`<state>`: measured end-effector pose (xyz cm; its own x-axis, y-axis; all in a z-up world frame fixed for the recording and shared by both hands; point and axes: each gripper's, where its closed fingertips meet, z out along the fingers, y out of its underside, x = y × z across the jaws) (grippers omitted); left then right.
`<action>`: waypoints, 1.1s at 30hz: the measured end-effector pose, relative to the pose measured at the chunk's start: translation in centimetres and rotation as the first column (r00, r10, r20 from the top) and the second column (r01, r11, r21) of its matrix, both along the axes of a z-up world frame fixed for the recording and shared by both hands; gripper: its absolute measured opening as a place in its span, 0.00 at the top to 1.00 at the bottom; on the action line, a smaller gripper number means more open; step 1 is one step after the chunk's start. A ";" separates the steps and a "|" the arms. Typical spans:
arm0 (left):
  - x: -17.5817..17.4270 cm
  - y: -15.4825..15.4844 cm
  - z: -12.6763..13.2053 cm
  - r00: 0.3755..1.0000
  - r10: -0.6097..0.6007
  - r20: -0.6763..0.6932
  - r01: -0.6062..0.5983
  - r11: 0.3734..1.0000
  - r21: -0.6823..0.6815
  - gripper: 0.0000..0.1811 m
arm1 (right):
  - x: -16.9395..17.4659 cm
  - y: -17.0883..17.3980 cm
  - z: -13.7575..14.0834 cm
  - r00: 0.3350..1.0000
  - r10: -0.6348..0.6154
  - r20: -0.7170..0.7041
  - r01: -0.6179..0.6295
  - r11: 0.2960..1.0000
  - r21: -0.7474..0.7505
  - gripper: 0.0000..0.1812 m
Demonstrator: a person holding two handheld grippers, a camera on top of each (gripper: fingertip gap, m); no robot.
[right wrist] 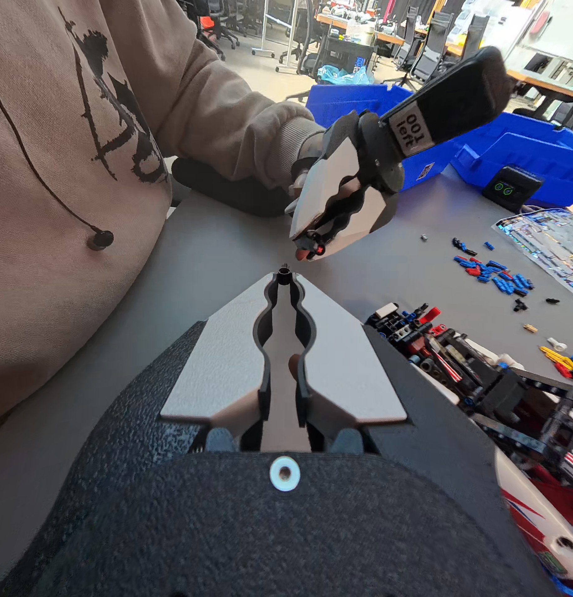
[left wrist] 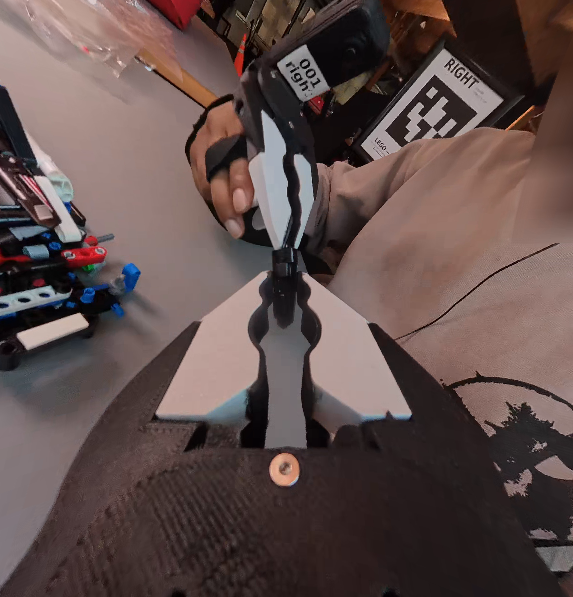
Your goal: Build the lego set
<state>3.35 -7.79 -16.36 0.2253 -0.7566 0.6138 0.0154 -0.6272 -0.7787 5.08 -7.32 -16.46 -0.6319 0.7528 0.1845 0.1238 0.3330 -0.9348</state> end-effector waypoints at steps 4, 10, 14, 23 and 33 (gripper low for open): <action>0.1 -0.2 -1.8 0.999 -0.041 -0.032 0.038 0.995 -0.089 0.93 | 0.0 0.9 0.0 1.000 -0.010 -0.010 0.011 0.996 0.089 0.97; 1.1 -1.0 -3.9 0.988 -0.126 -0.090 0.109 0.978 -0.179 0.93 | -0.3 0.0 -2.5 0.996 0.048 0.072 -0.056 0.992 0.115 0.97; 1.3 -1.3 -4.6 0.983 -0.156 -0.099 0.132 0.967 -0.217 0.93 | -0.4 -0.6 -3.3 0.992 0.083 0.099 -0.093 0.991 0.098 0.97; 1.7 -2.0 -5.6 0.973 -0.206 -0.102 0.166 0.936 -0.310 0.94 | -0.1 -1.2 -4.4 0.984 0.100 0.145 -0.126 0.975 0.181 0.97; 2.1 -2.2 -6.5 0.957 -0.229 -0.180 0.161 0.931 -0.326 0.94 | 0.3 -1.5 -5.7 0.973 0.103 0.206 -0.154 0.956 0.249 0.97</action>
<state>5.42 -9.98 -22.86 0.2420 -0.5826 0.7759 -0.2751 -0.8081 -0.5209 5.41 -8.77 -22.19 -0.7626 0.6040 0.2315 0.2294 0.5872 -0.7762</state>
